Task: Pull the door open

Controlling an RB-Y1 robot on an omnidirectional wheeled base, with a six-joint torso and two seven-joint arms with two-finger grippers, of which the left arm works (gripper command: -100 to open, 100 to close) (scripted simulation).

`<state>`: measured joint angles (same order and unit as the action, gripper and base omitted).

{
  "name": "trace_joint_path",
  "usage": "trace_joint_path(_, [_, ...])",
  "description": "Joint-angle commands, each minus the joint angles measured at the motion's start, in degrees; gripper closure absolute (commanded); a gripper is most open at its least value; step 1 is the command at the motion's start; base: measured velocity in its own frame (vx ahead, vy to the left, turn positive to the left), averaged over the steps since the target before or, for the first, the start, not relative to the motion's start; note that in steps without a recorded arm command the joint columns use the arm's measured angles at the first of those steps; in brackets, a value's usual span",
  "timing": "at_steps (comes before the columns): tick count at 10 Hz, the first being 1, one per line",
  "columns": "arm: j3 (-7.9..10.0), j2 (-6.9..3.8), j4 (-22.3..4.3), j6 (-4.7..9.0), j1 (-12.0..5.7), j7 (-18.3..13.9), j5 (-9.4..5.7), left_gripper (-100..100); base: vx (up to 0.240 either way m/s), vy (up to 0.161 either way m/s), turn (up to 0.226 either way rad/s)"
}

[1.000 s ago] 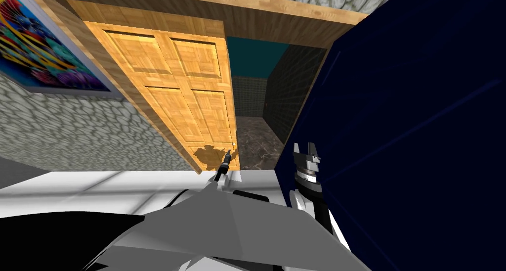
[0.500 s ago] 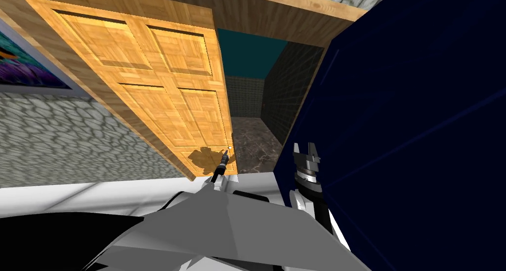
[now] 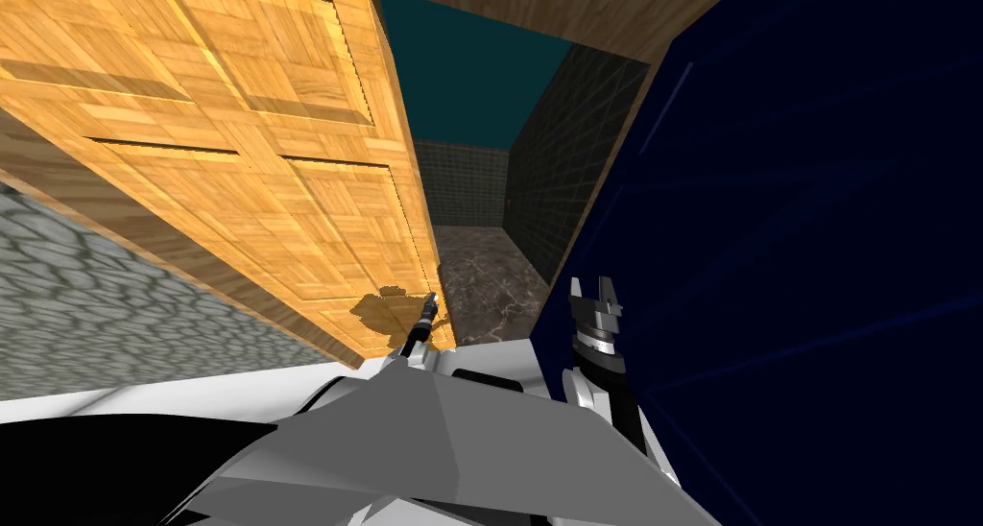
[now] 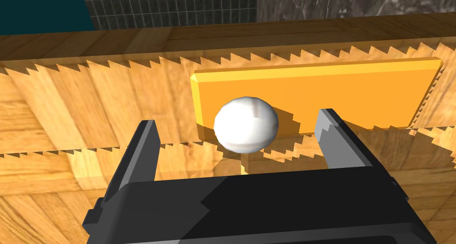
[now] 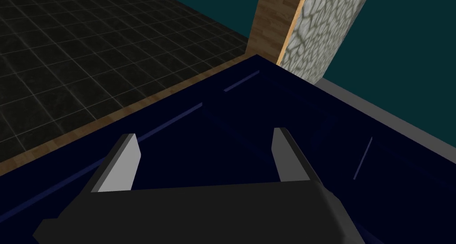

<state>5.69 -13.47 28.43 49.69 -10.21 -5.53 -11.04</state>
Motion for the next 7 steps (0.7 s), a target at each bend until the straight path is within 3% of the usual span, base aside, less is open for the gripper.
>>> trace_joint_path(1, [0.02,-0.20,-2.7,1.31,-0.94,-0.3,-0.03,-100,0.036,-0.006,0.014])
trace_joint_path(2, [0.35,-1.39,-3.0,1.68,-0.32,-1.4,-0.28,-100,0.122,0.004,-0.121])
trace_joint_path(4, [0.35,-1.39,-3.0,1.68,-0.32,-1.4,-0.28,-100,0.096,-0.003,-0.013])
trace_joint_path(5, [0.22,-1.06,-3.9,2.33,-0.32,-1.4,-0.21,-100,0.000,-0.008,0.014])
trace_joint_path(6, [0.22,-1.06,-3.9,2.33,-0.32,-1.4,-0.21,100,-0.007,-0.004,-0.002])
trace_joint_path(7, [0.22,-1.06,-3.9,2.33,-0.32,-1.4,-0.21,100,-0.006,0.001,-0.007])
